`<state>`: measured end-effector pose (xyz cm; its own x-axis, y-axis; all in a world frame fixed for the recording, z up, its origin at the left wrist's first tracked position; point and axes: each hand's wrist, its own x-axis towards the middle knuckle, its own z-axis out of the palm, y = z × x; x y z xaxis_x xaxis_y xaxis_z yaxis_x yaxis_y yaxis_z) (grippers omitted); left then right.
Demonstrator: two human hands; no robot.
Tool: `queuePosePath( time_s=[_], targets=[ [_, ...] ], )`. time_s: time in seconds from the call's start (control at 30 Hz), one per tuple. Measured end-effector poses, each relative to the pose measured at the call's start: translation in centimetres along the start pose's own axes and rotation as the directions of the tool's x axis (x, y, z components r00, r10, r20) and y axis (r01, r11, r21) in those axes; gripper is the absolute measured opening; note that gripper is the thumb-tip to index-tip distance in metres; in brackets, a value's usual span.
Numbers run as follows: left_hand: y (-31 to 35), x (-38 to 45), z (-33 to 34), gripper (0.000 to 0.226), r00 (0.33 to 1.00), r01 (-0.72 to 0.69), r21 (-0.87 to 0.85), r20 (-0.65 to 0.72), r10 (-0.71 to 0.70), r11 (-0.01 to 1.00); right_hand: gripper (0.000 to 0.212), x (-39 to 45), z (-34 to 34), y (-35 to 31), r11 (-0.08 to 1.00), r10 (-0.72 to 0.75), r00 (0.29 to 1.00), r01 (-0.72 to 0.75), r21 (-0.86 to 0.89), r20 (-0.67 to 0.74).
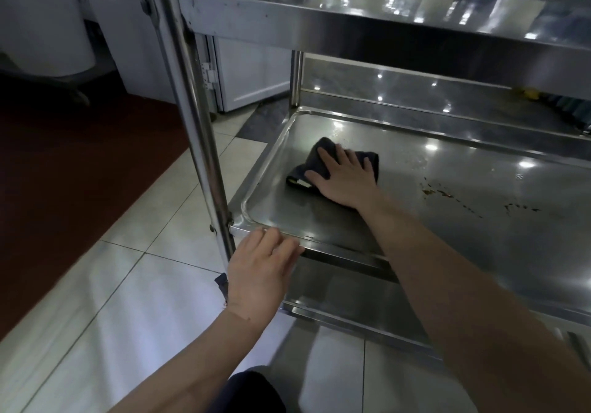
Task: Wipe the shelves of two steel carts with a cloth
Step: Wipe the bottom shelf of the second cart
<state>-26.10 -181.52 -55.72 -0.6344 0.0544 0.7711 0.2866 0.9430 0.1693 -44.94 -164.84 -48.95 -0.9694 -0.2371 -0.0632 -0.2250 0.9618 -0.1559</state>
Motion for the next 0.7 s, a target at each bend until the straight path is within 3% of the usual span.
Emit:
queuePosePath(
  time_s=[0.13, 0.33, 0.7],
  targets=[
    [-0.1, -0.1, 0.1, 0.022, 0.998, 0.024, -0.033, -0.053, -0.026, 0.999, 0.068, -1.8, 0.9, -3.7, 0.987, -0.160, 0.986, 0.158, 0.039, 0.050],
    [-0.2, -0.2, 0.5, 0.025, 0.995, -0.016, -0.072, -0.095, 0.009, 0.997, 0.060, -5.7, 1.1, 0.2, 0.978, -0.209, 0.974, 0.210, -0.009, 0.086],
    [0.1, -0.4, 0.8, 0.020, 0.994, -0.027, -0.090, -0.110, 0.017, 0.996, 0.067, 4.3, 0.7, -0.4, 0.999, -0.046, 0.999, 0.046, 0.006, 0.016]
  ],
)
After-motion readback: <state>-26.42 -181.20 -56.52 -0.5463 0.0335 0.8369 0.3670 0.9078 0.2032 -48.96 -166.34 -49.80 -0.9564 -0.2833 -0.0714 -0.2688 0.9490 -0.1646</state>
